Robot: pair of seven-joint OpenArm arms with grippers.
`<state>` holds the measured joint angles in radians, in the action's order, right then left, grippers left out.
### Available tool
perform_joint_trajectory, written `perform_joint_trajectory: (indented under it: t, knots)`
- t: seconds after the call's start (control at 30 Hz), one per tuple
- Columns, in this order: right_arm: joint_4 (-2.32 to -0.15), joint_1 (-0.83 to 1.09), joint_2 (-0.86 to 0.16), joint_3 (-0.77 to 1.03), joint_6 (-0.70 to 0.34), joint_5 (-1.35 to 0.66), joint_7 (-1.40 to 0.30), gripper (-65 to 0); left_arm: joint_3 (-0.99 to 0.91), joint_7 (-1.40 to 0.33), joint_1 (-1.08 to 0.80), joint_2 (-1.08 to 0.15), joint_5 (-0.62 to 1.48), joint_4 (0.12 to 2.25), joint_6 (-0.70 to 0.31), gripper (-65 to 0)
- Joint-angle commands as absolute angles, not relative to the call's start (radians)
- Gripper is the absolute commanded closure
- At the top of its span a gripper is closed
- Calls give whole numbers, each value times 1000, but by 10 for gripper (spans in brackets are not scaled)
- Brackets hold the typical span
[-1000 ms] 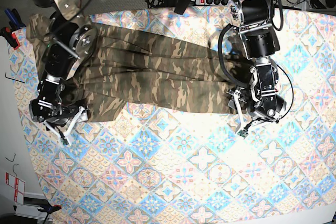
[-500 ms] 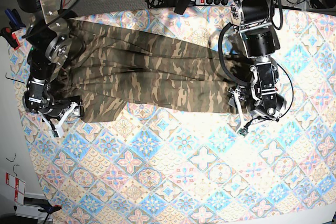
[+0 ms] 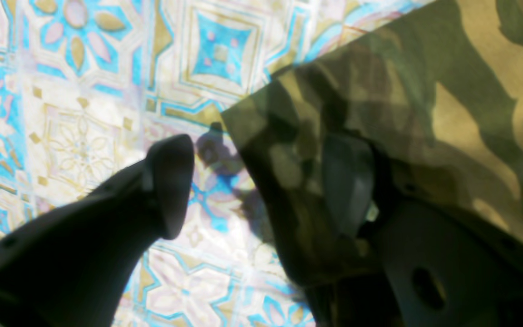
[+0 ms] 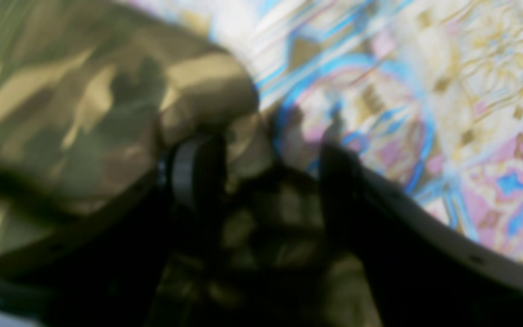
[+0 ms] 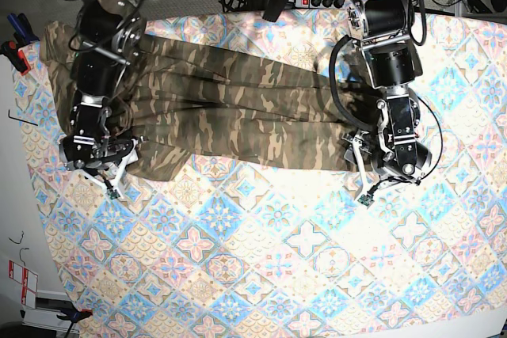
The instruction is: Fold the T-shirt properly
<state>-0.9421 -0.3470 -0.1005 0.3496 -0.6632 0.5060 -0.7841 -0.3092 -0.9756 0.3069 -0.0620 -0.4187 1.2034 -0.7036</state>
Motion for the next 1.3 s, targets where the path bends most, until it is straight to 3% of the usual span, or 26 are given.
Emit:
perform_joint_trajectory:
  t: [0.0, 0.07, 0.13, 0.27, 0.5, 0.67, 0.87, 1.13, 1.27]
  knots:
    - [-969, -315, -97, 346, -698, 544, -874, -357, -309, -963, 334, -67, -417, 1222, -698, -438]
    - [-1023, -292, -87, 346, -698, 542, -880, -347, -309, -963, 334, -67, -415, 1222, -698, -438]
    - [-1059, -277, -85, 346, -698, 542, -878, -279, -311, -963, 334, -67, -415, 1222, -698, -438]
    - [-1089, -278, -85, 355, -698, 542, -886, 0, -312, -963, 334, -67, -415, 1222, -698, -438]
    - [-1109, -321, -85, 355, -698, 542, -878, -7, -312, -963, 325, -67, -415, 1221, -698, -438]
    - [-1268, -323, -85, 355, -698, 542, -892, -7, -312, -963, 325, -67, -415, 1219, -698, -438]
    - [-1514, -311, -85, 346, -698, 542, -1102, -7, -312, -963, 325, -68, -417, 1218, -698, -438]
    - [-1840, -127, -85, 317, -698, 541, -1319, -7, -306, -961, 325, -68, -417, 1218, -698, -438]
    - [-1939, -13, -85, 246, -698, 542, -1343, -7, -306, -934, 325, -65, -417, 1218, -698, -438]
